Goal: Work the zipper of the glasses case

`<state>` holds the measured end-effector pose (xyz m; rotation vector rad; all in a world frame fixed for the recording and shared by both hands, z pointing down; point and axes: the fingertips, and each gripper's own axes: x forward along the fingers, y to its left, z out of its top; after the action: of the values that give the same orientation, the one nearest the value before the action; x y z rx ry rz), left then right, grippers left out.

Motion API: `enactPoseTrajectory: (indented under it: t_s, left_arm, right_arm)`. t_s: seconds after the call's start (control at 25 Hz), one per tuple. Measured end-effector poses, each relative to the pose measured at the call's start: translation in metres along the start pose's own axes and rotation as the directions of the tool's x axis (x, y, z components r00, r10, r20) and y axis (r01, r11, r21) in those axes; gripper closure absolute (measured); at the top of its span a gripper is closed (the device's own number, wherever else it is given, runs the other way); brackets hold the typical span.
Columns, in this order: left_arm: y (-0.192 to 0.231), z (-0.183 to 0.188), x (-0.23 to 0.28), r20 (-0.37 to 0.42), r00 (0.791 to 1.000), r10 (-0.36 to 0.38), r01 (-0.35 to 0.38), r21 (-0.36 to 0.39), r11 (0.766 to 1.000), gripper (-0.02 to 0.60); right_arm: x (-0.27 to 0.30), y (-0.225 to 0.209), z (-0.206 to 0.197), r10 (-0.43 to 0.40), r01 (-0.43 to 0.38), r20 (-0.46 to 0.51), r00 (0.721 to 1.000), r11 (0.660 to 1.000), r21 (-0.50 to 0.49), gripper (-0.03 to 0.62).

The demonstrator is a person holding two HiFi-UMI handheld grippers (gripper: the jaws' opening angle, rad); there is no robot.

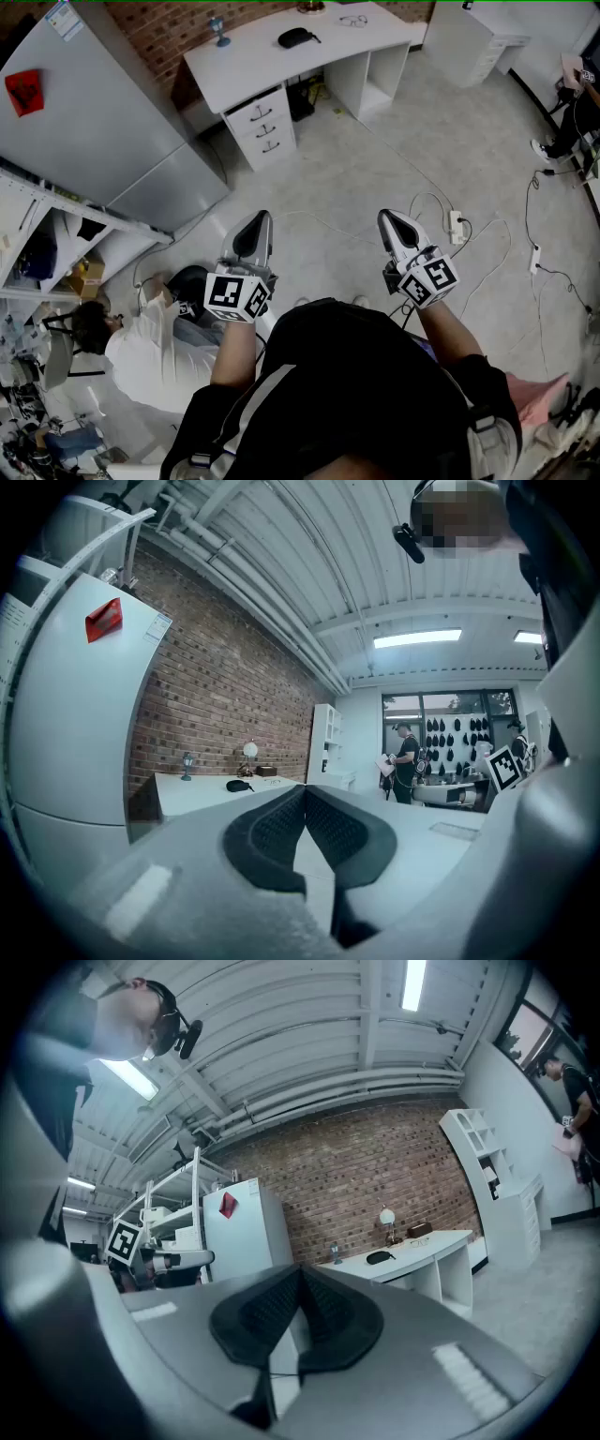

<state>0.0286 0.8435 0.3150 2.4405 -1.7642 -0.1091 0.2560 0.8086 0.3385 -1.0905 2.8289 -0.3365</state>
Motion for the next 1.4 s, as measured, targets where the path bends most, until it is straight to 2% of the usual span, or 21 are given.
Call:
enactPoseTrajectory:
  t_s: [0.44, 0.68, 0.72, 0.76, 0.8, 0.84, 0.88, 1.12, 1.4]
  left_arm:
    - [0.017, -0.002, -0.017, -0.014, 1.0, -0.013, 0.013, -0.007, 1.0, 0.58]
    - [0.028, 0.002, -0.026, 0.007, 1.0, -0.021, 0.021, -0.026, 0.999, 0.578]
    - [0.032, 0.003, -0.028, 0.012, 1.0, -0.013, 0.013, -0.029, 1.0, 0.554]
    - [0.037, 0.003, -0.029, 0.011, 1.0, -0.004, 0.005, -0.034, 0.999, 0.464]
    - [0.043, 0.001, -0.031, 0.003, 1.0, 0.005, -0.005, -0.038, 0.999, 0.366]
    - [0.048, -0.001, -0.032, -0.008, 1.0, 0.014, -0.014, -0.037, 0.999, 0.301]
    - [0.052, -0.003, -0.033, -0.02, 1.0, 0.02, -0.02, -0.029, 0.999, 0.276]
    - [0.064, -0.013, -0.03, -0.061, 0.998, -0.006, 0.008, 0.029, 1.0, 0.207]
    - [0.081, -0.022, 0.009, -0.088, 0.996, -0.031, 0.033, 0.015, 0.999, 0.198]
  right_arm:
    - [0.017, 0.028, -0.013, 0.02, -0.02, -0.013, 1.0, 0.999, 0.027, 0.591]
    - [0.022, 0.04, -0.009, 0.004, -0.005, 0.029, 1.0, 0.999, 0.037, 0.585]
    - [0.023, 0.043, -0.008, -0.003, 0.002, 0.036, 0.999, 0.999, 0.04, 0.53]
    - [0.025, 0.045, -0.008, -0.013, 0.012, 0.039, 0.999, 0.999, 0.041, 0.455]
    - [0.026, 0.047, -0.009, -0.025, 0.024, 0.038, 0.999, 0.999, 0.034, 0.41]
    - [0.027, 0.049, -0.01, -0.037, 0.036, 0.036, 0.999, 0.999, 0.024, 0.369]
    - [0.028, 0.051, -0.011, -0.05, 0.049, 0.033, 0.998, 0.999, 0.017, 0.339]
    - [0.035, 0.053, -0.02, -0.117, 0.117, 0.024, 0.993, 0.993, 0.015, 0.246]
    - [0.063, 0.02, -0.025, -0.142, 0.141, 0.015, 0.99, 0.99, 0.027, 0.236]
